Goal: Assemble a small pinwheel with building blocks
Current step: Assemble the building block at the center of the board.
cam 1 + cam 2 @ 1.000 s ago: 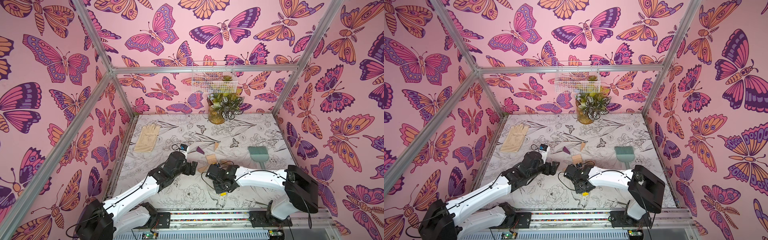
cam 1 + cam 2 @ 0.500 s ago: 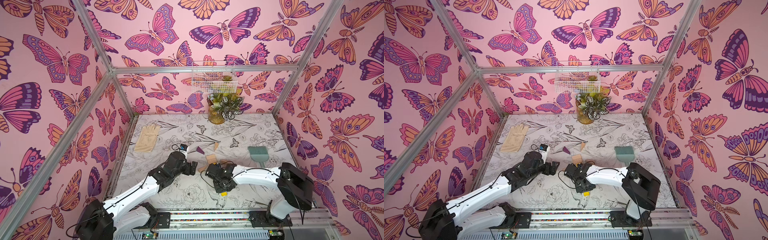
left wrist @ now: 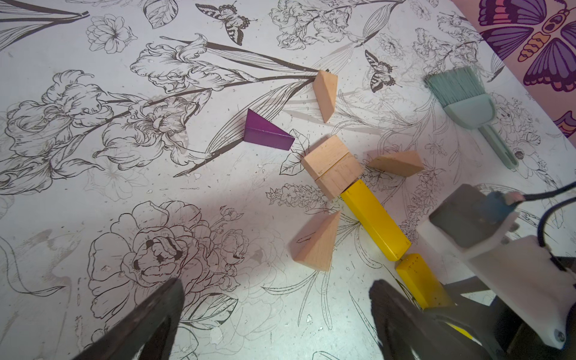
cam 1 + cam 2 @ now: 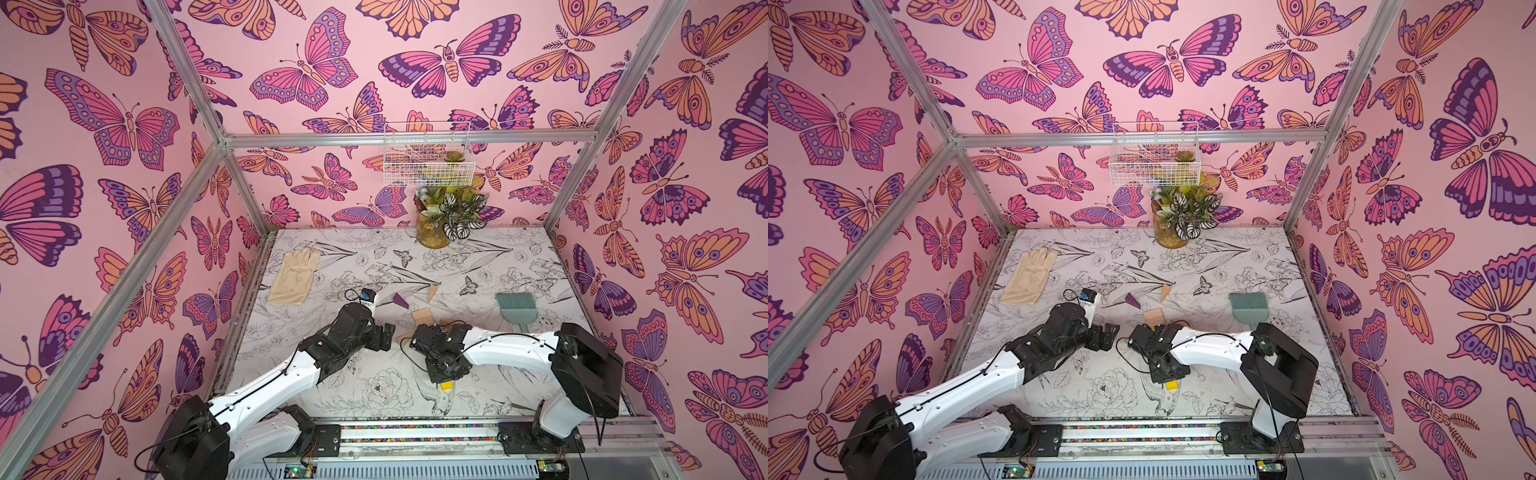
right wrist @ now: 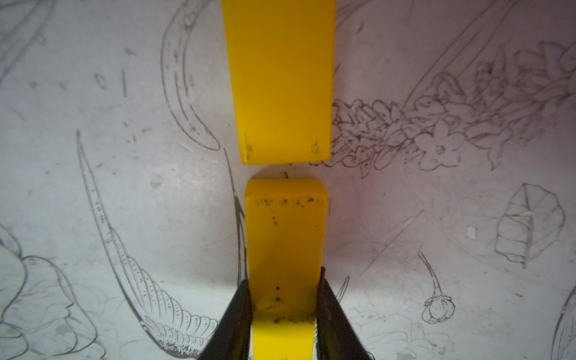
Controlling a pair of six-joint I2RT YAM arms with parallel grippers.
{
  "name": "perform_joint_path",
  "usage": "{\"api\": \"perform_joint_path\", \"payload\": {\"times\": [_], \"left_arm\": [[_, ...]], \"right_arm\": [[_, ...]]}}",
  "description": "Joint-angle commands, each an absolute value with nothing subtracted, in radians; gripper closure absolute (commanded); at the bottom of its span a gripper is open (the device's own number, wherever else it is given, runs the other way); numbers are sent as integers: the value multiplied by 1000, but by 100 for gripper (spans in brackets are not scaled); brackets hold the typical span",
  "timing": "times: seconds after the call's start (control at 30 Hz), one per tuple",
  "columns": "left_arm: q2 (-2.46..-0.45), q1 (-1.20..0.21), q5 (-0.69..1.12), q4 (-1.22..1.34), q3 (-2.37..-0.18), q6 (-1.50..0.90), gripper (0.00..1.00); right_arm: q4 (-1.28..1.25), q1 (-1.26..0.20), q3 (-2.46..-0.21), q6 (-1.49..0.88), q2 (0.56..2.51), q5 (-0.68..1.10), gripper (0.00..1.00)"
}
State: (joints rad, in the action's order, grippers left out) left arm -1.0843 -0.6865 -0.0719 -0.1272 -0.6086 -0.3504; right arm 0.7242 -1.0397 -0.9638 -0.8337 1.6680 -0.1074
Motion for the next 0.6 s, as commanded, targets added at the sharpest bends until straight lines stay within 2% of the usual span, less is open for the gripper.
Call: {"api": "perform_joint_path", "payload": {"times": [0.0, 0.57], "left_arm": [[-1094, -680, -71, -114, -595, -361, 4], [-1099, -680, -65, -110, -595, -362, 4]], "right_arm": [[718, -1028, -977, -821, 1710, -118, 78], [727, -1019, -983, -816, 1713, -135, 78]]}}
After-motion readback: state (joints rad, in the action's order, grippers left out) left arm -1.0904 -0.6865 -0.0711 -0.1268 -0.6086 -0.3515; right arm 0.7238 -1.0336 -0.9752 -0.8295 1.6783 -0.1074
